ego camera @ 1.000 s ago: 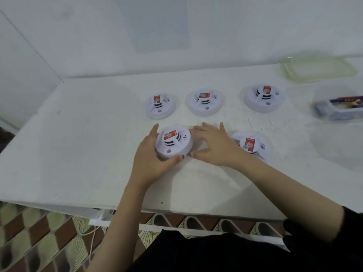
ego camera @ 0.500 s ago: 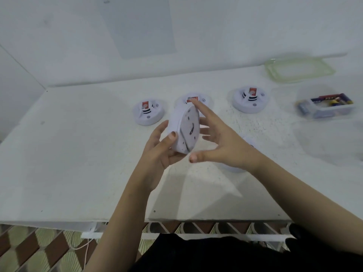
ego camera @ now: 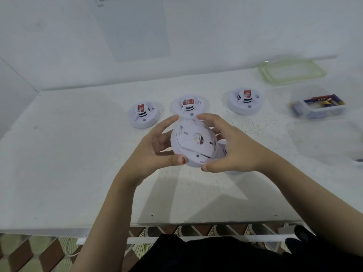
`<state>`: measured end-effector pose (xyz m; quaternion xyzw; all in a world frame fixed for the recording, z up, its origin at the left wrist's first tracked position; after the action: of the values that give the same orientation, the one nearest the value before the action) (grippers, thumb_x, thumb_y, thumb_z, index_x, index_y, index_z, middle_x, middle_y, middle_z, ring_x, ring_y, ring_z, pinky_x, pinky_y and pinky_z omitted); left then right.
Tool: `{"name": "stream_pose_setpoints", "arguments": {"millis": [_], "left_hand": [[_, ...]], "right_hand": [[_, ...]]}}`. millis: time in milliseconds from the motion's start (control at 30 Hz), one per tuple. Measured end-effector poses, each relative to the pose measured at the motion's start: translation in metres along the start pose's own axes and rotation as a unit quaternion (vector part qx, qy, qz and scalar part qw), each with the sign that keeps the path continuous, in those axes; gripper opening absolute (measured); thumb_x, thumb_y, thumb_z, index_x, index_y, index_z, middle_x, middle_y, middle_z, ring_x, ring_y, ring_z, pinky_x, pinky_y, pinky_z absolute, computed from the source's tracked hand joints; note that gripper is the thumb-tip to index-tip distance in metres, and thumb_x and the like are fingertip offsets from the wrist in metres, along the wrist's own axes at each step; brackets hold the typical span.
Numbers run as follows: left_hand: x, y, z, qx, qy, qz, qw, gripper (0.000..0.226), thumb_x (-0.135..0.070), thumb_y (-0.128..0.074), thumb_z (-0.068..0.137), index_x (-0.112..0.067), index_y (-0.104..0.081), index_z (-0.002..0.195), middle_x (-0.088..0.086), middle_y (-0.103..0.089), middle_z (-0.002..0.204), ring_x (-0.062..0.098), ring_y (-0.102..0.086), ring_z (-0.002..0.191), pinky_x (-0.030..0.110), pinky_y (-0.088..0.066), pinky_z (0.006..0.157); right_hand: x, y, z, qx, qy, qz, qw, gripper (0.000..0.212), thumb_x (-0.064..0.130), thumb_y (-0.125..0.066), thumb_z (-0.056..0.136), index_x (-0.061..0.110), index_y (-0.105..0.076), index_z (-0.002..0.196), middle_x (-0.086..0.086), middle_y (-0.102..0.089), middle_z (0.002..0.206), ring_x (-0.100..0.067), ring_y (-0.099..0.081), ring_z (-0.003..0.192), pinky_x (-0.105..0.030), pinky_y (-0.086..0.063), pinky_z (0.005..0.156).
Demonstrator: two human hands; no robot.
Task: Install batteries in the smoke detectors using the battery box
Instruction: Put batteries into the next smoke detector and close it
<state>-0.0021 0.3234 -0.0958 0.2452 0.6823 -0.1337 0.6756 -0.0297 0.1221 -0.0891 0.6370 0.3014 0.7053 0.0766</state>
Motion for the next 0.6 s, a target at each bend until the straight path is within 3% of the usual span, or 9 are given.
{"name": "stream_pose_setpoints", "arguments": {"millis": [133,233,400,500,600], "left_hand": [[-0.005,-0.004,0.001,0.039,-0.014,0.054,0.998,0.095,-0.023,-0.084,0.055,-0.028,-0.044,0.14,-0.014,-0.06,0.132,0.007,-0.054,0.125,0.021,-0.05,0.094],[-0.01,-0.007,0.002,0.05,-0.025,0.067,0.996,0.088,-0.021,-0.085,0.057,-0.02,-0.051,0.137,-0.009,-0.062,0.131,0.011,-0.055,0.125,0.022,-0.047,0.097],[-0.009,-0.01,0.003,0.033,-0.046,0.058,0.997,0.082,-0.02,-0.084,0.056,-0.022,-0.054,0.132,-0.007,-0.065,0.127,0.012,-0.058,0.122,0.019,-0.045,0.096],[-0.005,-0.012,0.003,0.021,-0.048,0.057,0.997,0.084,-0.021,-0.084,0.054,-0.022,-0.054,0.132,-0.005,-0.066,0.126,0.013,-0.058,0.122,0.023,-0.046,0.098],[-0.005,-0.015,0.003,0.027,-0.049,0.064,0.996,0.086,-0.021,-0.083,0.058,-0.02,-0.049,0.137,-0.006,-0.062,0.131,0.013,-0.055,0.126,0.028,-0.044,0.104]], "right_hand": [[-0.001,0.005,-0.003,0.027,-0.006,-0.004,1.0,0.099,0.046,-0.077,0.048,0.038,-0.033,0.136,0.019,-0.045,0.128,0.0,-0.048,0.113,-0.024,-0.046,0.092],[-0.002,0.006,-0.006,0.035,0.001,0.037,0.999,0.098,0.045,-0.078,0.048,0.037,-0.036,0.137,0.019,-0.046,0.13,-0.001,-0.047,0.118,-0.028,-0.048,0.094],[-0.006,0.007,-0.013,0.065,-0.004,0.224,0.972,0.086,0.025,-0.081,0.058,0.032,-0.045,0.136,0.011,-0.052,0.133,-0.012,-0.053,0.121,-0.034,-0.052,0.092],[-0.006,0.01,-0.013,0.048,-0.003,0.249,0.967,0.066,0.016,-0.08,0.065,0.031,-0.057,0.126,0.009,-0.059,0.128,-0.014,-0.058,0.115,-0.028,-0.052,0.088],[-0.008,0.01,-0.013,0.032,-0.006,0.249,0.968,0.061,0.008,-0.074,0.071,0.026,-0.057,0.126,0.004,-0.062,0.125,-0.016,-0.059,0.115,-0.032,-0.052,0.092]]}}
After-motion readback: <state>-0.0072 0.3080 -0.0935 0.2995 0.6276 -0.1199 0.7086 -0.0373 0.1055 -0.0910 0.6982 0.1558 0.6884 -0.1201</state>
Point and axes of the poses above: each hand's wrist, its own z-axis towards the middle knuckle, its own y-axis out of the back of the hand, x = y × z, the point moved 3 cm from there along z, towards the middle knuckle
